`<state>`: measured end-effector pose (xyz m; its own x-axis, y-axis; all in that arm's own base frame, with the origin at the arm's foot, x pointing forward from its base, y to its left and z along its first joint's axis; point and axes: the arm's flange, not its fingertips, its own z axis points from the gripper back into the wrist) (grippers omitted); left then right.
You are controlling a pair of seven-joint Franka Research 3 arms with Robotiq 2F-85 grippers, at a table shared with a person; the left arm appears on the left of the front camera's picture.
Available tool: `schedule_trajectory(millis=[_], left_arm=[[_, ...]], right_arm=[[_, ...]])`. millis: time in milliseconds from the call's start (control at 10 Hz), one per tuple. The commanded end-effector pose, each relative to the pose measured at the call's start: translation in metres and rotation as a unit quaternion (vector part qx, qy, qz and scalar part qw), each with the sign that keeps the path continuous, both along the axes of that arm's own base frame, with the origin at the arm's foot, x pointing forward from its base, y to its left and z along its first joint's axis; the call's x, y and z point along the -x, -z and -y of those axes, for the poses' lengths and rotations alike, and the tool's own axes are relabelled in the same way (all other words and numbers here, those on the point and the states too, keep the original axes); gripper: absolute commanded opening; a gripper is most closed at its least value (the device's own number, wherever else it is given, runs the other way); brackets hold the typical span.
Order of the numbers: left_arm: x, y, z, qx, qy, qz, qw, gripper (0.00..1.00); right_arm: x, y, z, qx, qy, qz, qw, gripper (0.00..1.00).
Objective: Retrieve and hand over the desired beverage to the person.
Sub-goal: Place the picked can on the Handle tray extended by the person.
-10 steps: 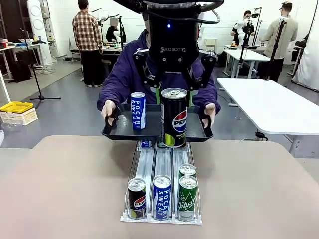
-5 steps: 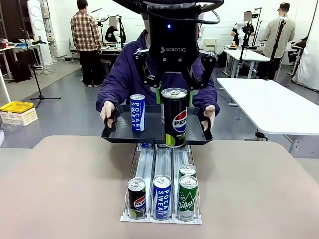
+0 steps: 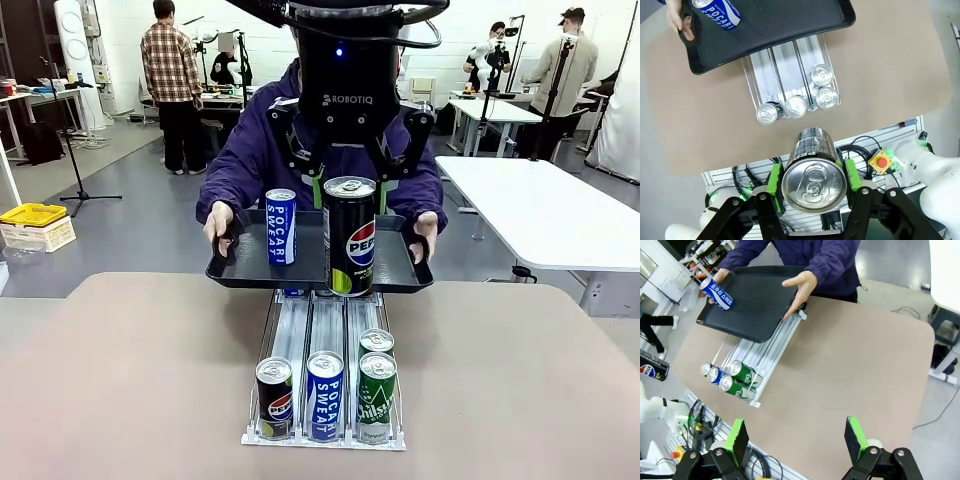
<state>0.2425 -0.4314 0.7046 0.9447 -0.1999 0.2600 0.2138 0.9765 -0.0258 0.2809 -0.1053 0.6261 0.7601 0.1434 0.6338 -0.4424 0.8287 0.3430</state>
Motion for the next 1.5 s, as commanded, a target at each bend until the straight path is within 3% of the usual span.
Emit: schedule_trajectory(millis=[0,700,800,1000,1400], left_arm=[[0.003,-0.003,0.0,0.001,0.0,0.006,1.0,0.0],[0.003,-0.003,0.0,0.001,0.0,0.006,1.0,0.0],[0.0,0.0,0.0,0.0,0.0,0.0,1.0,0.58],[-0.031,-0.008,0.0,0.027,0.029,0.014,0.999,0.58],[-0.122,-0.007,0.005,0.003,-0.014,0.03,0.999,0.58]], right_arm=[[-0.002,-0.001,0.0,-0.015,-0.013,0.007,1.0,1.0],[-0.002,-0.001,0.0,-0.015,-0.013,0.007,1.0,1.0],[-0.002,-0.001,0.0,-0.015,-0.013,0.007,1.0,1.0],[-0.002,-0.001,0.0,-0.015,-0.013,0.007,1.0,1.0],[-0.002,-0.001,0.0,-0.015,-0.013,0.007,1.0,1.0]])
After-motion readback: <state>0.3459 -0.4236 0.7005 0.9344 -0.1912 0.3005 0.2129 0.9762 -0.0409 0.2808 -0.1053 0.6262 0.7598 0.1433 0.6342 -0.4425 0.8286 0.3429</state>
